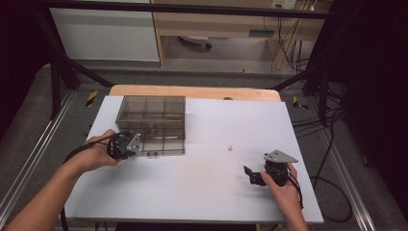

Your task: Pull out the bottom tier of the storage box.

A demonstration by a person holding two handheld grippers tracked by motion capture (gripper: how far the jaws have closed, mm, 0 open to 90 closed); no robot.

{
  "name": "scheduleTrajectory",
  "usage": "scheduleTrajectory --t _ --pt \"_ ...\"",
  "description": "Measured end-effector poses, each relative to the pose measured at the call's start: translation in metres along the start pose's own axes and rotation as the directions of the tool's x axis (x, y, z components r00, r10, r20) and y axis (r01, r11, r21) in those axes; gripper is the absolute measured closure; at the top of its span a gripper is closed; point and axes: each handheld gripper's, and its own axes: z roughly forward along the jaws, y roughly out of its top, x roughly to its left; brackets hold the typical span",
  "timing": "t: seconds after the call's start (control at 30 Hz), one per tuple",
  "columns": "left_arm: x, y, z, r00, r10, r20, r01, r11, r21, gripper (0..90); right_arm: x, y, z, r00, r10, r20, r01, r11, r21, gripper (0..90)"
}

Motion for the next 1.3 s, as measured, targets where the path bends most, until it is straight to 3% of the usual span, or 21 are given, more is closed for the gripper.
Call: scheduleTrajectory --t 0.23,0.5,1.3 --pt "-0.002 0.0 -0.003 0.9994 -0.019 0.028 0.019 0.9998 0.002 84.9 0.0 0.0 0.0 1.0 0.001 0.0 -0.001 1.0 0.0 3.9" --pt "-0.006 0.0 -0.006 0.9989 0.016 0.044 -0.016 0.9999 0.0 86.1 0.0 0.0 0.0 1.0 0.001 0.0 -0.001 1.0 -0.002 3.9" --pt "-0.017 -0.01 -0.013 0.9962 0.035 0.079 -0.033 0.9991 -0.025 86.4 0.002 0.0 0.0 1.0 -0.001 -0.007 0.001 1.0 -0.004 3.7"
